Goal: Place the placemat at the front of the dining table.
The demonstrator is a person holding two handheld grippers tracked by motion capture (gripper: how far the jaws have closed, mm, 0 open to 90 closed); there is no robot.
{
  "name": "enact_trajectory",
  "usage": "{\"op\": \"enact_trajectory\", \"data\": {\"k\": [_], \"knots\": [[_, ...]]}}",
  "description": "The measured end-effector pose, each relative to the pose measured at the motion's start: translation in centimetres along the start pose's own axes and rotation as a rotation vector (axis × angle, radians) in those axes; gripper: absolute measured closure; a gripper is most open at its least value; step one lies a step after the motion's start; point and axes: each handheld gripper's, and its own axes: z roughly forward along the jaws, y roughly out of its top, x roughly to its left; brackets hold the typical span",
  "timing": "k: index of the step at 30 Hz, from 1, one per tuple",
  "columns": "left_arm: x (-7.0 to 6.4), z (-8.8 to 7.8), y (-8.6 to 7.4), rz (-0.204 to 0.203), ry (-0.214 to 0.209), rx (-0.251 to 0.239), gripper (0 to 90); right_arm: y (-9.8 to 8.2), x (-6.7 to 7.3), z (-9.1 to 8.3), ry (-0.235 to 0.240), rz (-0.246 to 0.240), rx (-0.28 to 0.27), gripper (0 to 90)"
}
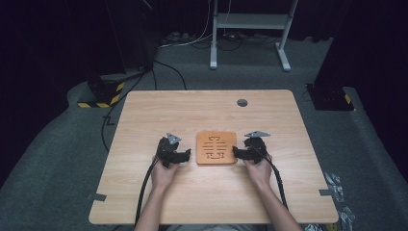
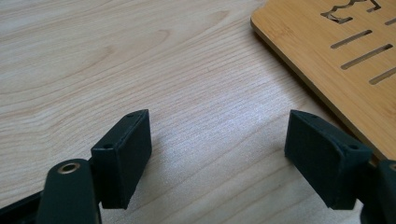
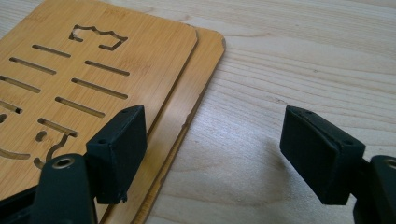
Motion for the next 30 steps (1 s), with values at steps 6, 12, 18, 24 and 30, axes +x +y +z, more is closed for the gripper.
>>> {"op": "enact_trajectory", "data": {"k": [6,12,18,24,30], "knots": [[0.1,-0.1,-0.1,-0.01,0.018,0.0,25.5,0.0,0.3,0.1,0.004,-0.009,0.001,22.9],[0.2,-0.6,-0.3,-0.015,0.038,-0.03,29.3,0.0,0.8,0.1,-0.009,-0.015,-0.001,22.2],[0.4,-1.5,-0.6,-0.045,-0.017,-0.1,31.3,0.1,0.9,0.1,-0.006,-0.017,0.001,22.2],[-0.5,-2.3,-0.9,-0.011,-0.065,-0.131,30.5,0.1,1.3,0.2,0.003,-0.012,0.004,22.2],[-0.8,-2.5,-0.9,-0.004,-0.114,-0.141,29.7,0.1,1.5,0.3,0.001,-0.022,0.008,22.2]]}}
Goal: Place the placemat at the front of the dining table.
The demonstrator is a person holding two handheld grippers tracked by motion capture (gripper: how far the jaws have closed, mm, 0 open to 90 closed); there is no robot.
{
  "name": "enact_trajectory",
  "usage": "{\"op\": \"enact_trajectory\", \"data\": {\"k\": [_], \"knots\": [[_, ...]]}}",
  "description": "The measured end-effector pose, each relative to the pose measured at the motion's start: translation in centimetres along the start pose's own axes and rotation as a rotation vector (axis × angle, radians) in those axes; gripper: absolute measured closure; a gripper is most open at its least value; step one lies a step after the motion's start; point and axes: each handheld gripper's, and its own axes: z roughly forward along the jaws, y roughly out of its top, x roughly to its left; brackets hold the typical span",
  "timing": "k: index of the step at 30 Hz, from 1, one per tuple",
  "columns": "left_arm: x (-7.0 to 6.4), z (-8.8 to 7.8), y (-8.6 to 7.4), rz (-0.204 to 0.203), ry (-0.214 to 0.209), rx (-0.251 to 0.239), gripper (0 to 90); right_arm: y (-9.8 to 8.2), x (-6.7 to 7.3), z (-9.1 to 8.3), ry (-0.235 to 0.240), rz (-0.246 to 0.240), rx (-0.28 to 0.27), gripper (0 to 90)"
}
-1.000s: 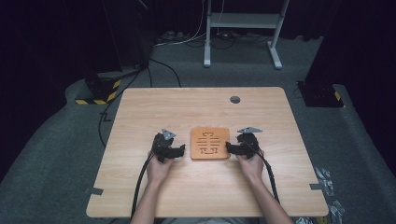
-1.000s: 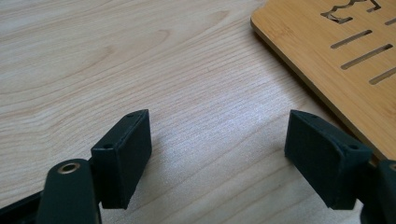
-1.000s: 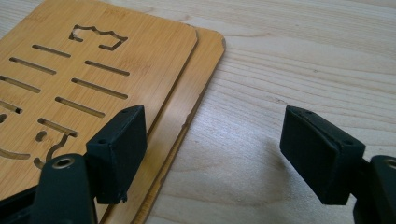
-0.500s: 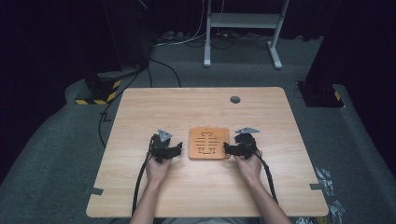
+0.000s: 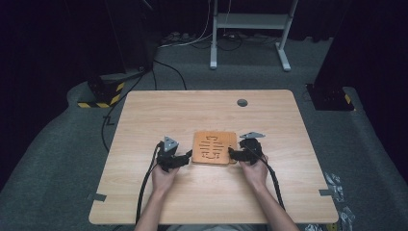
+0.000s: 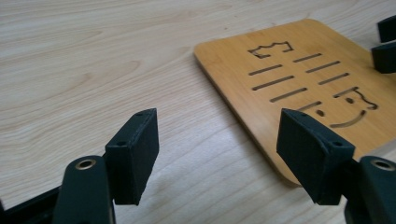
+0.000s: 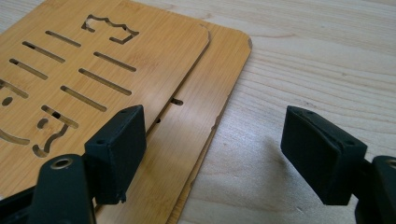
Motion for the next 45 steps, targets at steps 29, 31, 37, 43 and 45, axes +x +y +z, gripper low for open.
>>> {"op": "enact_trajectory", "data": {"k": [29,31,37,43,45], "knots": [[-0.6,0.9,-0.2,0.064,0.004,0.06,28.2,-1.4,-2.1,-0.3,0.016,0.053,-0.052,20.1],[-0.6,0.9,-0.2,0.061,0.001,0.059,28.2,-1.4,-2.1,-0.3,0.016,0.052,-0.053,19.9],[-0.6,1.0,-0.3,0.063,0.022,0.065,29.7,-1.4,-2.0,-0.3,-0.001,0.064,-0.052,18.3],[-0.8,1.1,-0.3,0.078,0.043,0.08,31.1,-1.4,-2.0,-0.3,-0.004,0.067,-0.053,18.3],[-1.0,1.3,-0.2,0.086,0.054,0.085,31.4,-1.4,-1.9,-0.3,-0.004,0.07,-0.052,18.3]]}}
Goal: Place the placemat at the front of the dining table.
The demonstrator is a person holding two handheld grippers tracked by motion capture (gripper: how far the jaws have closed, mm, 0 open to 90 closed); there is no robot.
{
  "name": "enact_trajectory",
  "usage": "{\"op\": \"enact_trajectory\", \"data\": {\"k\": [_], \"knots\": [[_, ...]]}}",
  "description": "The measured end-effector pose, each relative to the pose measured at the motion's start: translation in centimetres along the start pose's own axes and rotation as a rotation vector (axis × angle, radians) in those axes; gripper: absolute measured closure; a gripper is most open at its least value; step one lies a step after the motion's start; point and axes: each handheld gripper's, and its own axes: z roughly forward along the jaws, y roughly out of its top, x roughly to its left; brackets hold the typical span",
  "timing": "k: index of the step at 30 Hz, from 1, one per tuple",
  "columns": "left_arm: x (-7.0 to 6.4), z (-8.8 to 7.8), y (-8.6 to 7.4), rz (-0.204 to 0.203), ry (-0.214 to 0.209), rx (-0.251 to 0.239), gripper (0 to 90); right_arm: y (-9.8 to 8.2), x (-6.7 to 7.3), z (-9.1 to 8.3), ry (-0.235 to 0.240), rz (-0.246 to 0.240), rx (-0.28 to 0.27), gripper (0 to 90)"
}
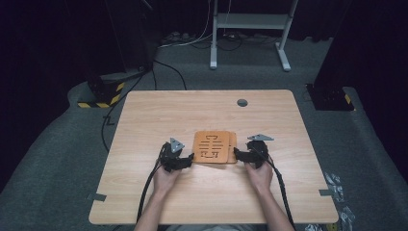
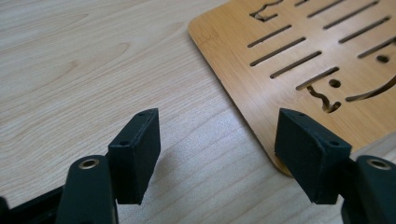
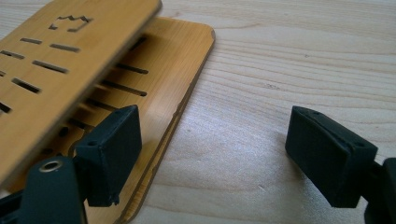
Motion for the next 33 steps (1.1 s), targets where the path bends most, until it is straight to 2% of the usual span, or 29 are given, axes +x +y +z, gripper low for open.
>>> {"op": "enact_trajectory", "data": {"k": [1,2,8,14,23,25,26,29,33], "knots": [[0.04,-0.03,0.02,0.012,0.002,0.003,31.7,-0.01,-0.01,0.0,0.0,-0.001,0.0,18.4],[-0.01,0.01,0.0,-0.002,0.001,0.0,31.9,-0.01,0.0,0.0,-0.001,0.0,-0.001,18.4],[0.26,0.07,0.04,-0.021,-0.005,0.006,31.9,-0.02,0.01,-0.01,-0.005,-0.001,-0.003,18.4],[0.12,0.03,0.03,-0.006,0.005,0.003,32.4,-0.04,0.16,-0.02,-0.005,0.004,0.0,18.4],[0.28,0.08,0.04,-0.023,-0.007,0.006,32.4,-0.26,0.57,-0.14,-0.04,0.026,-0.011,18.1],[0.32,0.09,0.04,-0.029,-0.01,0.007,32.3,-0.29,0.57,-0.18,-0.035,0.022,-0.01,18.1],[0.39,0.1,0.05,-0.034,-0.014,0.011,32.3,-0.19,0.44,-0.35,-0.006,0.005,0.015,18.5],[0.41,0.1,0.06,-0.036,-0.014,0.012,32.3,-0.03,0.35,-0.49,0.015,0.001,0.034,22.2],[0.44,0.11,0.06,-0.036,-0.014,0.012,32.3,-0.16,0.45,-0.8,0.052,-0.015,0.009,25.9]]}}
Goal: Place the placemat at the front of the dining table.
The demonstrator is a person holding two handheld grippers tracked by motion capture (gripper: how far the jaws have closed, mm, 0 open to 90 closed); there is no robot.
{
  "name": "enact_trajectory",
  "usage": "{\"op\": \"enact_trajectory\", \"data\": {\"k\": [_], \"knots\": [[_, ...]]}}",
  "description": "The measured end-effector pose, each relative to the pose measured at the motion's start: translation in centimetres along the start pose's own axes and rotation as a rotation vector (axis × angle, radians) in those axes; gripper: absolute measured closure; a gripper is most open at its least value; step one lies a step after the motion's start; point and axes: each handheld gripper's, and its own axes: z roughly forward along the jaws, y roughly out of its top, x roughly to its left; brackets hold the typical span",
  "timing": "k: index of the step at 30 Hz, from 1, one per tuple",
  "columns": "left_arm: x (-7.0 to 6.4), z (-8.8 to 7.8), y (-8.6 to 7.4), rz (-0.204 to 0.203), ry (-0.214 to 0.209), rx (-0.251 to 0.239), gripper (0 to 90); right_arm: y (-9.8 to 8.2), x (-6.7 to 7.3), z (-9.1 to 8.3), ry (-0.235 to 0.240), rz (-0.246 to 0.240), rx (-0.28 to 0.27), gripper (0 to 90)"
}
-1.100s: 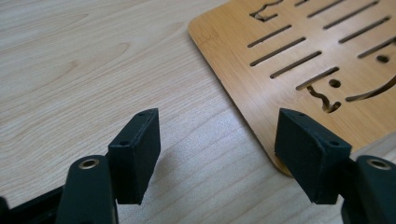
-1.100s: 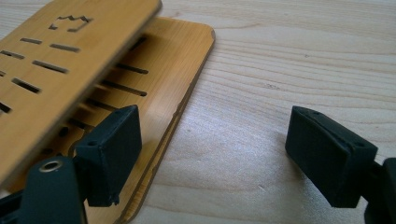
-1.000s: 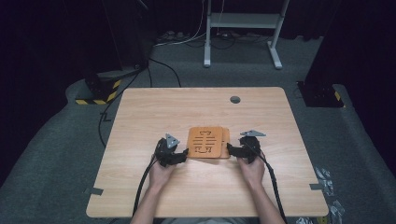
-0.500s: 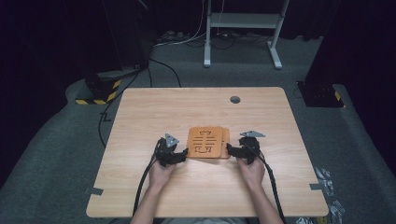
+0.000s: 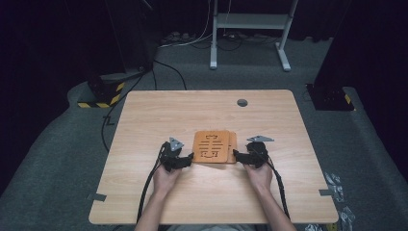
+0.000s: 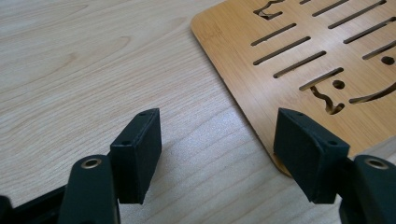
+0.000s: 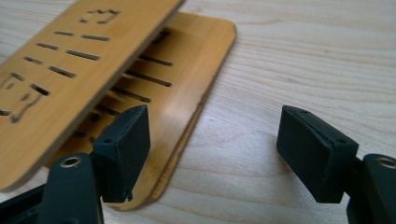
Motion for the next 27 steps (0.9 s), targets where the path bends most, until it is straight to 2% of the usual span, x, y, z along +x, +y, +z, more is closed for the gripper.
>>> {"op": "enact_trajectory", "data": {"k": [2,3,7,17,22,24,27], "knots": [[0.0,0.0,0.0,0.001,0.0,0.001,32.3,0.0,0.2,-0.2,0.007,0.0,-0.006,26.7],[0.0,0.0,0.0,0.0,0.0,0.0,32.3,0.1,0.3,-0.5,0.024,-0.01,-0.032,27.4],[0.0,0.0,0.0,-0.001,0.002,0.0,32.3,0.2,0.6,-0.8,0.071,-0.003,-0.035,27.3],[0.0,0.1,0.0,-0.016,0.001,0.001,32.3,0.4,1.6,-1.0,0.114,-0.016,-0.079,25.3],[0.0,0.0,0.0,-0.013,0.002,0.002,32.3,0.4,1.4,-1.1,0.147,0.004,-0.073,24.2],[0.0,0.1,0.0,-0.018,-0.001,0.002,32.3,0.5,1.4,-1.2,0.148,0.001,-0.077,24.2],[0.0,0.1,0.0,-0.022,-0.002,0.003,32.3,0.3,1.8,-0.9,0.173,-0.007,-0.054,24.2]]}}
